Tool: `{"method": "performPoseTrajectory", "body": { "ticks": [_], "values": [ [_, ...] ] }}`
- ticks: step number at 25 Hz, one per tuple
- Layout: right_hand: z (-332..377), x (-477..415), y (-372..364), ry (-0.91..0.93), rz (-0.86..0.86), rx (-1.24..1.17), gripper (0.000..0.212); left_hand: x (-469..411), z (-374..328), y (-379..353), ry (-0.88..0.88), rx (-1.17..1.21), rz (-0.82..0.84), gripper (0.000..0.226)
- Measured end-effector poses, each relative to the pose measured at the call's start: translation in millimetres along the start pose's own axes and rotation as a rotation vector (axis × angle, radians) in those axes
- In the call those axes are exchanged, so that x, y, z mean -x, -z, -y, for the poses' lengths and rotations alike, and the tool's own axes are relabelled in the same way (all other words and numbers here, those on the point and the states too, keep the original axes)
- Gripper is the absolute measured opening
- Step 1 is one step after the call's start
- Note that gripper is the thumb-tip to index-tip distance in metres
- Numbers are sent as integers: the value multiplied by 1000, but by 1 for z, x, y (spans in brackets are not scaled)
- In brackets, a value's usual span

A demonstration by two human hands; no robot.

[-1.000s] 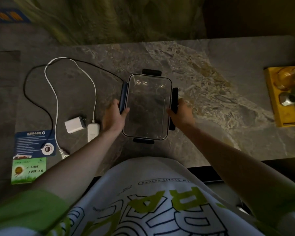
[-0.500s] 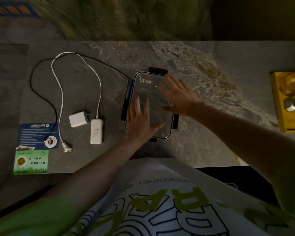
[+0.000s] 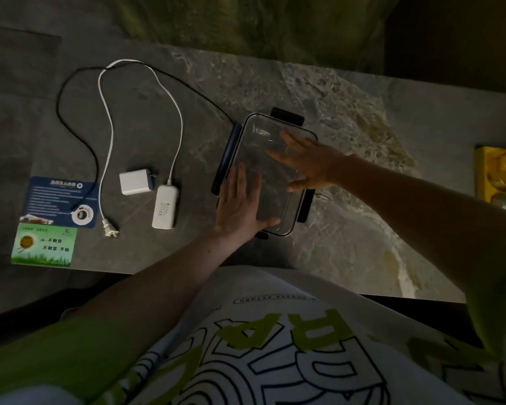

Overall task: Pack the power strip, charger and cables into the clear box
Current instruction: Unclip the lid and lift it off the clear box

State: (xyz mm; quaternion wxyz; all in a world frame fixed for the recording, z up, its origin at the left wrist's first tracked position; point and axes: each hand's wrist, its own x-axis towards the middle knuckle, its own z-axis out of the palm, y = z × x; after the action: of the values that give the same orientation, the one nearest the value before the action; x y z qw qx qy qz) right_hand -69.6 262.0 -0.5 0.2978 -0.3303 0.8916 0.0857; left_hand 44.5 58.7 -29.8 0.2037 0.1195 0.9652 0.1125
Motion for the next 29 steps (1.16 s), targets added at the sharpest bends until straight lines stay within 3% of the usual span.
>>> {"method": "performPoseTrajectory", "body": {
  "ticks": [6,11,19,22,24,26,29],
  "values": [
    [22,26,-42,-105,-137,-158,86,-8,41,9,-216,-12,76,114],
    [80,51,-65,-293,-233,-323,78,-31,77,36,-477,-189,219,111],
    [134,51,-59,-460,-189,-336,83,-68,84,80,-669,-492,369,111],
    [131,51,-55,-457,-166,-345,83,-64,81,82,-603,-423,406,110],
    [126,55,-50,-440,-184,-332,76,-50,82,72,-503,-251,335,105],
    [112,61,-45,-423,-270,-369,63,-26,83,58,-357,26,80,96],
    [82,70,-39,-473,-493,-485,49,10,81,35,46,400,-258,84]
  ]
}}
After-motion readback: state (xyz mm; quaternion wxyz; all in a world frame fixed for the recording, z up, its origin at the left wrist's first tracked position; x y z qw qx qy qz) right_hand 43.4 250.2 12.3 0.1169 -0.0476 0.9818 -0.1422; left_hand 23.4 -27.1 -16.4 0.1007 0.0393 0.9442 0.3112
